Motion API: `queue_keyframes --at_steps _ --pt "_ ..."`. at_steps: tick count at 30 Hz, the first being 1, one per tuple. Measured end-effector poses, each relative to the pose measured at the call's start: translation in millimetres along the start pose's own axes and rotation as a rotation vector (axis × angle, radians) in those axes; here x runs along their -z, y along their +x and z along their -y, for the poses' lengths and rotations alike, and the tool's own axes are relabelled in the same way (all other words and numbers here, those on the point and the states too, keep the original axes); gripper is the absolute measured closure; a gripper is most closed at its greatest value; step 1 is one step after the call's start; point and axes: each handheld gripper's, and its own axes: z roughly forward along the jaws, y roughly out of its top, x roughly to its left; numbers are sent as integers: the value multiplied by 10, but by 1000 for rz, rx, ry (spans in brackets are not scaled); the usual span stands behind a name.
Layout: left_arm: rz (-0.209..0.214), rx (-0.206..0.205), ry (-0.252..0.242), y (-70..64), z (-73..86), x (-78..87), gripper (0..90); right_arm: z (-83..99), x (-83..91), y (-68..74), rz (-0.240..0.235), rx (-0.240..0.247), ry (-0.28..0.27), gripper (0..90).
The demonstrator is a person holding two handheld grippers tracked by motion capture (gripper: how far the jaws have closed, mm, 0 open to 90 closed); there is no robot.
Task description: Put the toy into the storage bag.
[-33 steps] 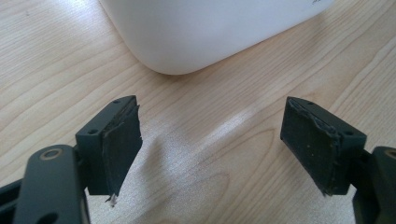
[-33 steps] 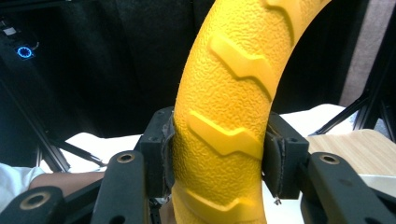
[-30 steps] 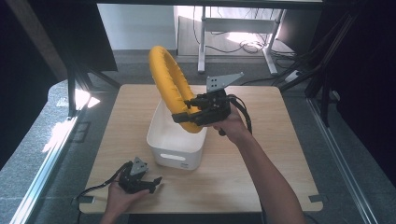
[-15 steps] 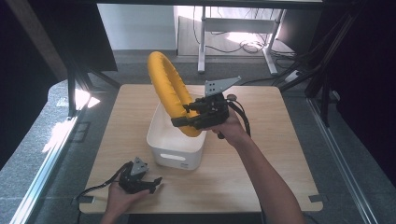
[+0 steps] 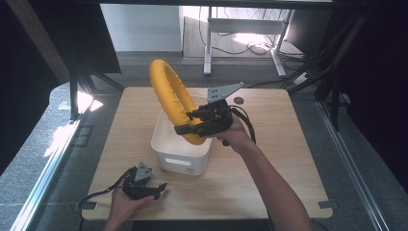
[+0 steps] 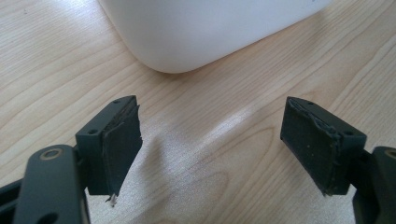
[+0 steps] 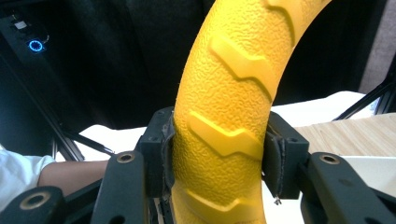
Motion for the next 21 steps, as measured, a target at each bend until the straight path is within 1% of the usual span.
queue_keyframes --at_steps 7,12,21 --pt "0 -1 1 0 1 -3 205 62 -41 -30 -4 -1 9 512" --pt "0 -2 1 -2 2 -5 205 115 -73 -51 -12 -13 24 512" --pt "-1 -3 3 -3 2 -6 205 182 -103 -97 -14 -30 31 512"
